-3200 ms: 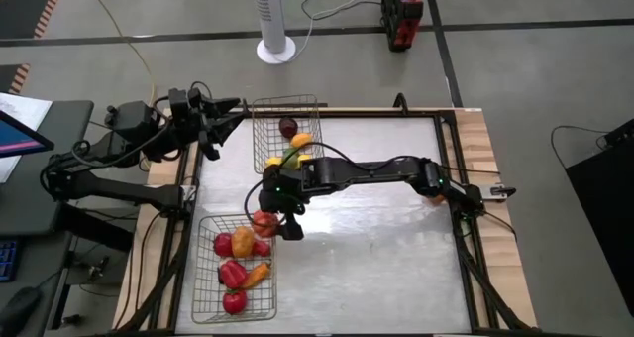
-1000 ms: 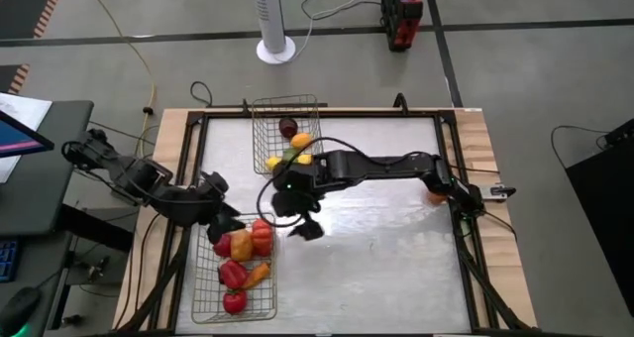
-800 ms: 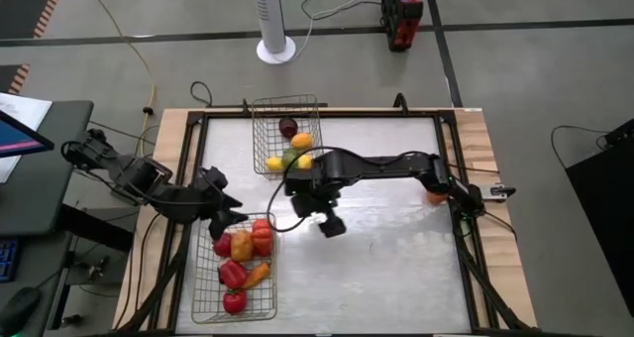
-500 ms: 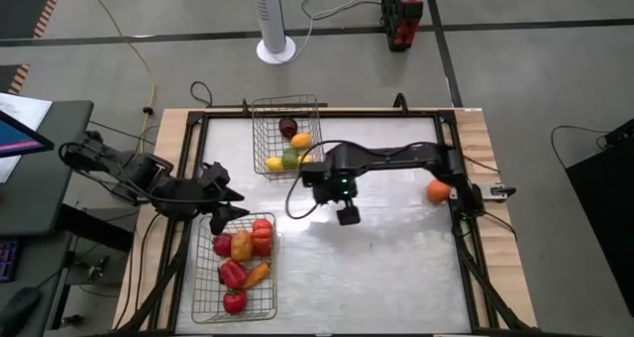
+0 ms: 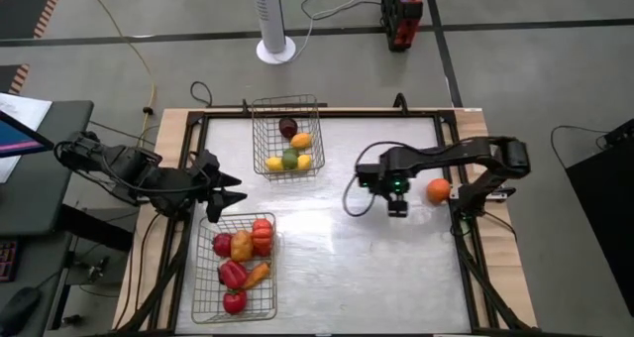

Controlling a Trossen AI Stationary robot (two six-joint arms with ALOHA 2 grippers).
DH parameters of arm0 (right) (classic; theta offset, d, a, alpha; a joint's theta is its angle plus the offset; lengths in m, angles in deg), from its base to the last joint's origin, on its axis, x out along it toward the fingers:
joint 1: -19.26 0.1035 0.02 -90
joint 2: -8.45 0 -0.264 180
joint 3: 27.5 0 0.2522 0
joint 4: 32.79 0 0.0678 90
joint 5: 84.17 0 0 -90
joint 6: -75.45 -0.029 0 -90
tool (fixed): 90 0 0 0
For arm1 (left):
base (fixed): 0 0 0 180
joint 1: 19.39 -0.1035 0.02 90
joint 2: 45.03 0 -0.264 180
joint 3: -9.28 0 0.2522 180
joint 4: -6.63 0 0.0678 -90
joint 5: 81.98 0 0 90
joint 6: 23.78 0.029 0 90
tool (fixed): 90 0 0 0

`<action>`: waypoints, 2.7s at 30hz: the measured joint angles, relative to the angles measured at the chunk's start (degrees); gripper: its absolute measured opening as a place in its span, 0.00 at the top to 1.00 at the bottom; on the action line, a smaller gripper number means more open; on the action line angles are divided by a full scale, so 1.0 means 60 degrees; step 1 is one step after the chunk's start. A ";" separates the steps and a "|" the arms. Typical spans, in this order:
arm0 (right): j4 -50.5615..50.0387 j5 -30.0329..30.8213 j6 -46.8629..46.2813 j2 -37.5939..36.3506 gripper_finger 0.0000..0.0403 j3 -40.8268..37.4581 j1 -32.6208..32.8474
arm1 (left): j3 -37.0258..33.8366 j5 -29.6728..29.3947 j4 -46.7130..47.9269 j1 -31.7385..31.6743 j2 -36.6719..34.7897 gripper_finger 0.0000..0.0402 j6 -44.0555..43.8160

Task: Sort produce into baskets
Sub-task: Put the orange into the top wire basket

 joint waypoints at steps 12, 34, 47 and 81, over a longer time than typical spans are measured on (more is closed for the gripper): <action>-0.1109 0.0662 0.1639 -0.1035 0.02 -0.2454 -0.0792 | 0.0000 0.0117 -0.0785 -0.0835 0.0025 0.41 0.0048; -0.0634 0.1122 0.3304 0.0716 0.07 -0.3061 -0.1449 | 0.0000 0.0556 -0.0843 -0.0948 0.0017 0.41 0.0206; -0.1608 0.1285 0.3255 0.1502 0.19 -0.0407 -0.1413 | 0.0000 0.0973 -0.0842 -0.0948 -0.0001 0.41 0.0264; 0.7113 -0.0703 -0.0637 0.2983 0.03 0.6359 -0.1728 | -0.0638 -0.1688 -0.2192 -0.1196 -0.1753 0.41 0.2534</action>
